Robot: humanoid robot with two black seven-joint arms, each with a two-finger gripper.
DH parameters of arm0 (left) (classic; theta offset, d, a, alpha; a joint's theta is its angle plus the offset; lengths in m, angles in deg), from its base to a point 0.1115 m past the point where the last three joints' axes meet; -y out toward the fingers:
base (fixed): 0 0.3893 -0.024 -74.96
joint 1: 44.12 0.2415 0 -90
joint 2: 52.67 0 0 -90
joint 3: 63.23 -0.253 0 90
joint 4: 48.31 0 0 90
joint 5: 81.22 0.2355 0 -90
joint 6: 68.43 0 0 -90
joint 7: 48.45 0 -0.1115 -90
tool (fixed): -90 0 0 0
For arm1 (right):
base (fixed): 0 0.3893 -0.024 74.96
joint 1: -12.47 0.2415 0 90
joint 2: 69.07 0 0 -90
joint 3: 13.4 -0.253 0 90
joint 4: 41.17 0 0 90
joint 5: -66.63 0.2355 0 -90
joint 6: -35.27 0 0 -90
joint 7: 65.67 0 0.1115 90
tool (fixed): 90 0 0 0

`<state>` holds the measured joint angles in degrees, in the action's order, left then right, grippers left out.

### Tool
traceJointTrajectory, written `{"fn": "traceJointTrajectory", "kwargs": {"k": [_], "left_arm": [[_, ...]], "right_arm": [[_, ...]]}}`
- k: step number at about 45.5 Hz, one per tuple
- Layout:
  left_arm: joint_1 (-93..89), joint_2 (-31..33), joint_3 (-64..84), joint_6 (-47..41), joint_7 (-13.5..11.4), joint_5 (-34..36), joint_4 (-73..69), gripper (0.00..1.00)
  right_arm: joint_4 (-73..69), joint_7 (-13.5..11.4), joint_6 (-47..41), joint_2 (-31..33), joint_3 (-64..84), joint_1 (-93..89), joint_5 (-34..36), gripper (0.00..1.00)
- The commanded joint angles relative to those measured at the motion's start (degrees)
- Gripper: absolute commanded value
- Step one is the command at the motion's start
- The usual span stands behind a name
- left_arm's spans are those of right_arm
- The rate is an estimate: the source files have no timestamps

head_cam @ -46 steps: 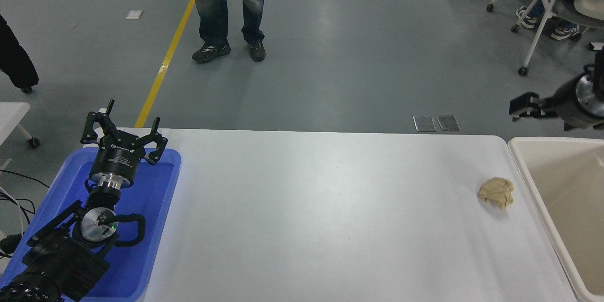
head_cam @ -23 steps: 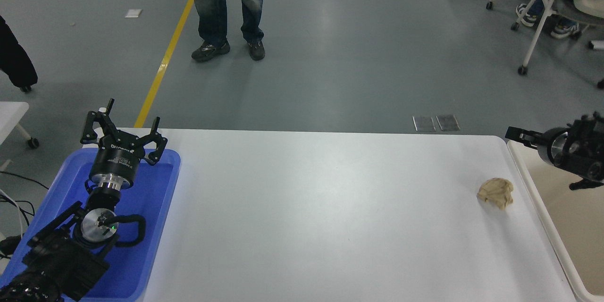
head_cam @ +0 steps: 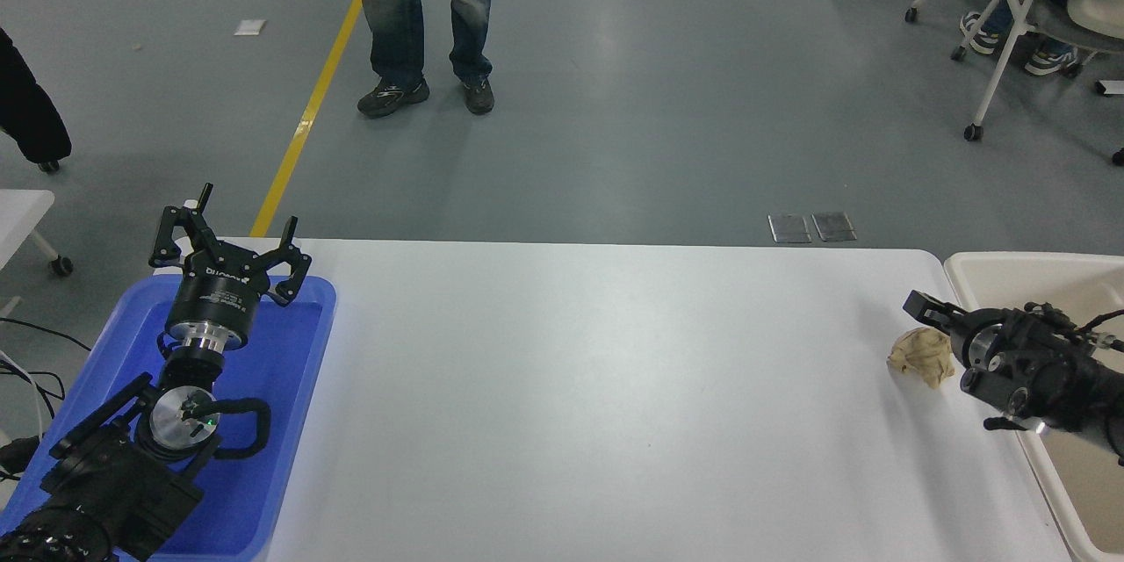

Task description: Pick up paper ball place in dustbin

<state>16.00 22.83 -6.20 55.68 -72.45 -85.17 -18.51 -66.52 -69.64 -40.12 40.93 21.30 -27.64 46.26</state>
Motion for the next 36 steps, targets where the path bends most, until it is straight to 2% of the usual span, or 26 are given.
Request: {"fn": "traceJointTrajectory", "kwargs": {"k": [1, 36], "left_arm": [[0.0, 0.0, 0.0, 0.0, 0.0, 0.0, 0.0, 1.0], [0.0, 0.0, 0.0, 0.0, 0.0, 0.0, 0.0, 1.0]], "right_arm": [[1.1, 0.0, 1.4, -1.9, -0.9, -2.2, 0.2, 1.0], [1.2, 0.0, 2.8, -2.9, -0.8, -3.5, 0.2, 0.96]]}}
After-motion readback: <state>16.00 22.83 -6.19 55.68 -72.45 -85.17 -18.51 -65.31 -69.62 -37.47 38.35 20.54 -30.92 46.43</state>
